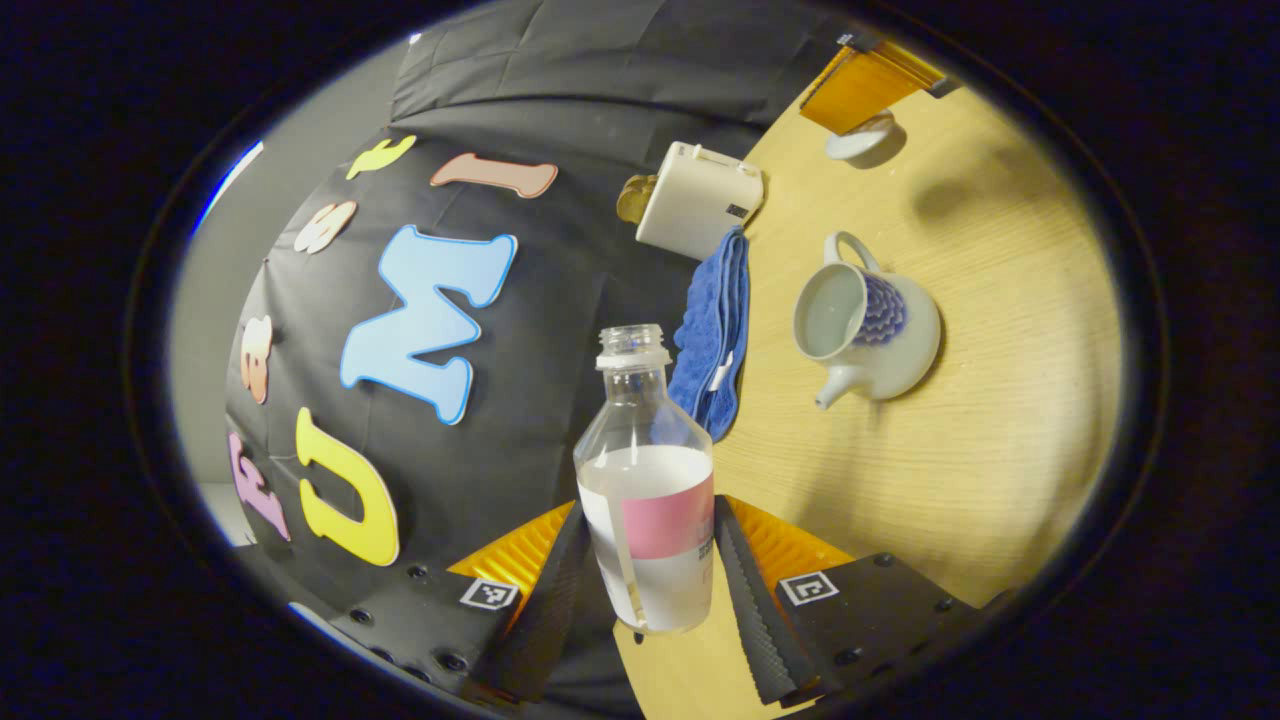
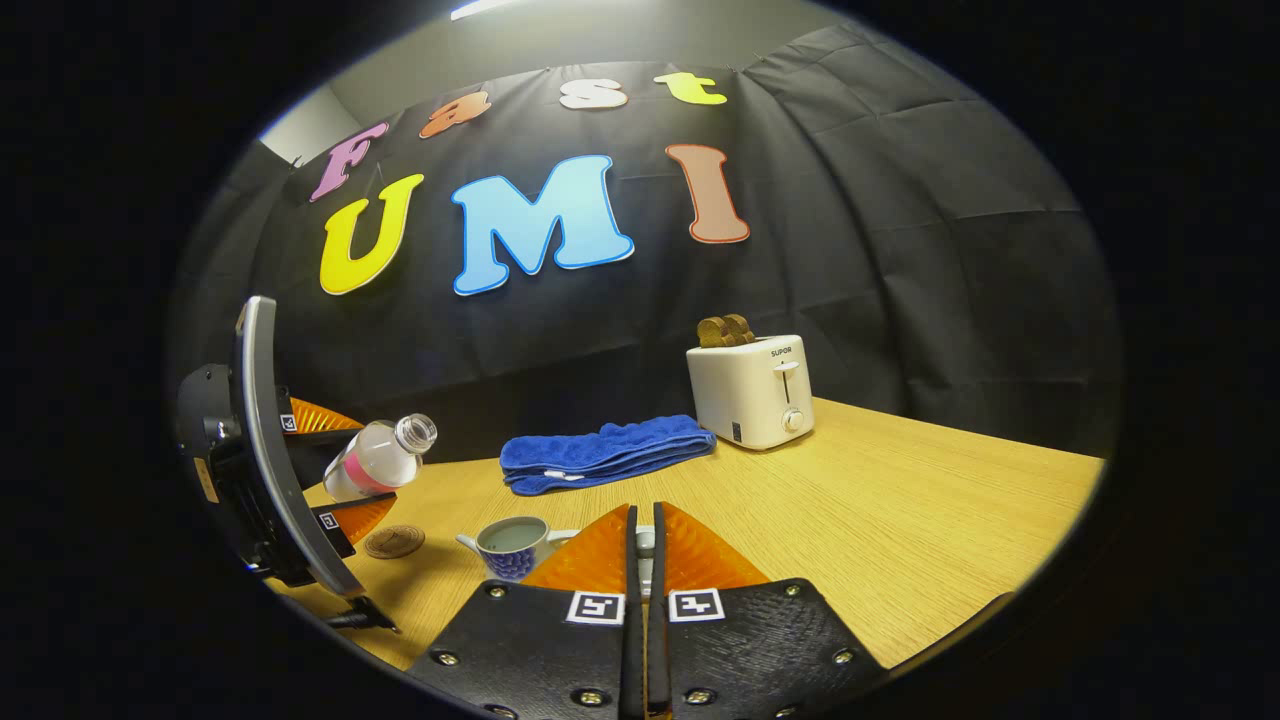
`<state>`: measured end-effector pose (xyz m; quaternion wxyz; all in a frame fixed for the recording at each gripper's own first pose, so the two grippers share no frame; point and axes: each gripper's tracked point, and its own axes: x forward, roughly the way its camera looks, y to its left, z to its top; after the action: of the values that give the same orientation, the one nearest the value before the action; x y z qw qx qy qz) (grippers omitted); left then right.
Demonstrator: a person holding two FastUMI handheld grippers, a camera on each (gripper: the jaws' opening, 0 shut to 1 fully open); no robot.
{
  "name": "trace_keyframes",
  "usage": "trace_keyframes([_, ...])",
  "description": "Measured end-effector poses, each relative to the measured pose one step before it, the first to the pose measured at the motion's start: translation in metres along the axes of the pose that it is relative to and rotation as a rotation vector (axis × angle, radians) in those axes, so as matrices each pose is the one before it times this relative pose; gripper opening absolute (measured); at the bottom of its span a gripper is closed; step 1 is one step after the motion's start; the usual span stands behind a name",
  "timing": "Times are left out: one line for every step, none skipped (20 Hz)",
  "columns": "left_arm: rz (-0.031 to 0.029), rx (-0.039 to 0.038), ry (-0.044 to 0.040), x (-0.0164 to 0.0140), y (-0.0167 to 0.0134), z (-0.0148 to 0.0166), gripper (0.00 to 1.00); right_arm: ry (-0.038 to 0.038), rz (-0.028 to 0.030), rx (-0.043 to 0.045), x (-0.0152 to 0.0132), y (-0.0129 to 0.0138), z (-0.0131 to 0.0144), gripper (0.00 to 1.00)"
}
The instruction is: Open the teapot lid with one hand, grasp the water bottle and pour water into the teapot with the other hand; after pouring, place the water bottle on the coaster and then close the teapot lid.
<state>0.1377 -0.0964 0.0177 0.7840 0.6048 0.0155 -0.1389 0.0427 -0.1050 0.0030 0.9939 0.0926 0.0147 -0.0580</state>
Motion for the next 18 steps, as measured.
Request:
trace_keyframes([-0.00531, 0.02464, -0.00203, 0.00014, 0.00105, 0.00148, 0.86, -0.00171, -0.00194, -0.00077, -0.00016, -0.00082, 0.00077, 0.02])
trace_keyframes([-0.00389, 0.02605, -0.00522, 0.00190, -0.00055, 0.00313, 0.86, -0.00116, -0.00170, 0.00071, -0.00027, -0.00033, -0.00011, 0.02])
trace_keyframes([-0.00392, 0.02313, -0.00432, 0.00577, 0.00243, 0.00205, 0.86, -0.00065, -0.00279, 0.00103, -0.00007, -0.00101, 0.00101, 0.02])
trace_keyframes([-0.00520, 0.01946, -0.00409, 0.00362, 0.00160, 0.00126, 0.86, -0.00017, -0.00443, 0.00065, -0.00011, -0.00135, -0.00057, 0.02])
trace_keyframes([-0.00510, 0.01410, -0.00138, 0.00034, -0.00014, -0.00010, 0.86, -0.00096, -0.00364, 0.00168, -0.00011, -0.00126, 0.00025, 0.02])
trace_keyframes([-0.00859, 0.01622, 0.00157, 0.00106, -0.00072, 0.00025, 0.86, -0.00195, -0.00206, 0.00278, -0.00035, -0.00036, 0.00065, 0.02])
trace_keyframes([-0.00240, 0.01645, 0.00222, -0.00100, -0.00053, -0.00141, 0.86, -0.00159, -0.00153, 0.00219, -0.00035, -0.00047, 0.00070, 0.02])
trace_keyframes([0.00123, 0.01877, -0.00003, -0.00030, 0.00065, -0.00002, 0.86, -0.00099, -0.00103, 0.00205, 0.00022, -0.00082, -0.00025, 0.02])
trace_keyframes([0.00052, 0.01821, 0.00070, 0.00074, 0.00082, -0.00050, 0.86, -0.00039, 0.00011, 0.00180, -0.00014, 0.00014, 0.00073, 0.02])
trace_keyframes([-0.00121, 0.01603, 0.00104, -0.00005, -0.00039, 0.00122, 0.86, 0.00033, 0.00023, 0.00102, -0.00045, -0.00006, -0.00046, 0.02])
trace_keyframes([-0.00141, 0.01422, 0.00092, -0.00051, 0.00034, -0.00079, 0.86, 0.00018, -0.00066, 0.00026, 0.00000, -0.00021, 0.00022, 0.02])
trace_keyframes([-0.00061, 0.01674, 0.00077, -0.00030, -0.00026, 0.00067, 0.86, -0.00162, 0.00004, 0.00160, -0.00025, -0.00015, 0.00022, 0.02])
trace_keyframes([0.00272, 0.01927, -0.00302, 0.00089, 0.00208, 0.00009, 0.86, -0.00211, -0.00045, 0.00263, -0.00020, -0.00045, 0.00102, 0.02])
trace_keyframes([0.00256, 0.01758, -0.00059, 0.00060, 0.00154, 0.00142, 0.86, -0.00177, -0.00214, 0.00208, -0.00024, -0.00086, 0.00000, 0.02])
trace_keyframes([0.00091, 0.01510, -0.00305, -0.00295, -0.00035, -0.00020, 0.86, -0.00101, -0.00204, 0.00225, -0.00001, -0.00097, 0.00101, 0.02])
trace_keyframes([-0.00115, 0.01026, -0.00063, -0.00002, 0.00011, 0.00031, 0.86, 0.00003, -0.00092, 0.00232, 0.00014, -0.00044, -0.00102, 0.02])
trace_keyframes([-0.00208, 0.01243, -0.00176, 0.00055, 0.00105, 0.00062, 0.86, 0.00093, -0.00008, 0.00171, -0.00006, -0.00019, 0.00026, 0.02])
trace_keyframes([-0.00045, 0.01576, -0.00083, 0.00055, 0.00063, 0.00104, 0.86, 0.00064, 0.00098, 0.00152, -0.00024, 0.00034, -0.00036, 0.02])
